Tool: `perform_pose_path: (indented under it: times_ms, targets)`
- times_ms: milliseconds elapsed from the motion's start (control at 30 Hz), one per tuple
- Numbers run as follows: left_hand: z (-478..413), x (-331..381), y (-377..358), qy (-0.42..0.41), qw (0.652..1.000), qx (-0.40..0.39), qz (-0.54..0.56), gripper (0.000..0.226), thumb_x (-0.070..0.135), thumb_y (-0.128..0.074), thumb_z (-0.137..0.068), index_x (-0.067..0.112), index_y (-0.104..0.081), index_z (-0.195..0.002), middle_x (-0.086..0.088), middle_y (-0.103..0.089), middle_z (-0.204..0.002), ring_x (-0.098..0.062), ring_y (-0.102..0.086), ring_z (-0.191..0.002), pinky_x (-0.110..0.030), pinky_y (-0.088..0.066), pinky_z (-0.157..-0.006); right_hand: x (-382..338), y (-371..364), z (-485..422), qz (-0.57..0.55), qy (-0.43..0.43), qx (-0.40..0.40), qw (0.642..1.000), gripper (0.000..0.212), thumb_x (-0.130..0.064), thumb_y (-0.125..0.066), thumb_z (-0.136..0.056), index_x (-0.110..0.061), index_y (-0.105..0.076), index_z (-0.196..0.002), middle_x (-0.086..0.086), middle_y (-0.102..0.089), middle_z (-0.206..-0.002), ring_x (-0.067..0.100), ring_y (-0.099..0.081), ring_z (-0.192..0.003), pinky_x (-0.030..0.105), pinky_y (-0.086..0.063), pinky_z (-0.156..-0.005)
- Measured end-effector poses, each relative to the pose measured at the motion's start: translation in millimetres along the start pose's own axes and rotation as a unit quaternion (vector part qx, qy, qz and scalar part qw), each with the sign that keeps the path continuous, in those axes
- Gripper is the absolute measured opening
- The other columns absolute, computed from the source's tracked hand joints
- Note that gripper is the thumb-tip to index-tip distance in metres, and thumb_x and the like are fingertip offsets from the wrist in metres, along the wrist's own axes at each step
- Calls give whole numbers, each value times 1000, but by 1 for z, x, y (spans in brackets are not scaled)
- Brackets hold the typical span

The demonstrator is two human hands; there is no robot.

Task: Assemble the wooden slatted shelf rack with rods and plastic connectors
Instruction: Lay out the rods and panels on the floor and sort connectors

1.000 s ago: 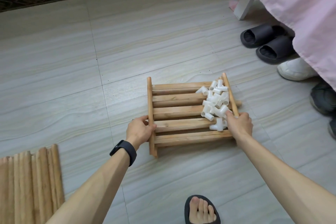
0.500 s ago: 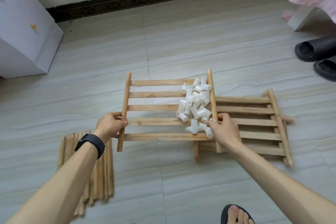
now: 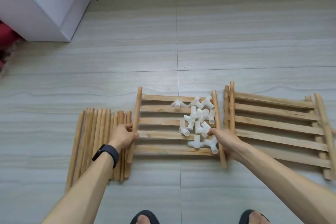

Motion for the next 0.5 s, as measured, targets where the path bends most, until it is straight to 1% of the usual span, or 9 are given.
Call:
perform_pose_path:
  times_ms: [33, 100, 200, 267, 300, 333, 400, 433, 500]
  targets:
    - [-1, 4, -9, -6, 1000, -3, -22, 46, 19, -73, -92, 15, -61, -136, 0, -71, -103, -24, -69, -95, -39, -59, -82, 4, 6, -1, 14, 0, 8, 1000, 20, -32, -62, -94, -14, -56, -103, 3, -55, -99, 13, -51, -80, 33, -47, -75]
    - [0, 12, -25, -21, 997, -6, -74, 37, 18, -67, -94, 14, -64, -131, -4, -72, -106, -26, -68, -95, -39, -59, -86, 11, 12, -2, 41, 2, 8, 999, 28, -33, -61, -95, -14, -54, -114, 5, -57, -109, 13, -53, -84, 31, -42, -72]
    - [4, 21, -36, -41, 992, 17, -116, 33, 13, -59, -95, 12, -65, -127, -3, -70, -106, -22, -62, -90, -32, -53, -78, 15, 17, -5, 58, 11, 27, 998, 34, -31, -63, -95, -9, -56, -119, 9, -61, -115, 12, -54, -82, 34, -46, -77]
    - [9, 25, -36, -43, 986, 33, -157, 30, 14, -55, -96, 14, -64, -124, -4, -69, -108, -23, -61, -90, -33, -52, -75, 14, 17, -4, 64, 33, 34, 997, 43, -34, -64, -94, -8, -55, -127, 8, -64, -115, 13, -57, -86, 40, -50, -86]
    - [12, 28, -36, -38, 979, 36, -196, 28, 17, -53, -96, 15, -63, -122, -5, -68, -109, -26, -62, -92, -34, -54, -76, 14, 17, -2, 83, 45, 39, 995, 54, -37, -65, -93, -8, -51, -136, 7, -63, -121, 19, -61, -97, 40, -50, -90]
    - [16, 30, -35, -29, 971, 40, -234, 28, 20, -52, -95, 15, -61, -121, -6, -66, -111, -28, -63, -95, -37, -55, -79, 14, 17, -2, 120, 59, 50, 990, 64, -40, -65, -92, -9, -44, -144, 8, -59, -131, 26, -59, -113, 40, -49, -94]
    - [21, 41, -34, -31, 961, 65, -269, 34, 26, -51, -95, 15, -54, -128, -10, -59, -124, -32, -60, -106, -40, -53, -85, 9, 21, -1, 209, 101, 87, 969, 76, -41, -65, -90, -9, -33, -151, 13, -44, -150, 32, -45, -136, 42, -44, -106]
    - [23, 52, -35, -53, 959, 82, -268, 41, 29, -52, -96, 15, -49, -135, -12, -53, -133, -33, -57, -114, -42, -53, -86, 2, 22, 1, 246, 136, 107, 954, 78, -42, -64, -90, -10, -30, -152, 14, -37, -154, 33, -39, -140, 43, -40, -111]
    - [26, 83, -46, -130, 953, 99, -254, 55, 36, -53, -98, 18, -38, -148, -13, -41, -148, -31, -47, -131, -46, -52, -95, -21, 20, 5, 313, 223, 137, 913, 80, -50, -62, -90, -14, -28, -153, 12, -32, -157, 34, -34, -142, 45, -36, -114]
Point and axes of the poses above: each hand's wrist, its own z-axis away from the middle knuckle, its own y-axis out of the back of the hand, x = y × z, the point moved 9 cm from there along -z, towards the middle knuckle
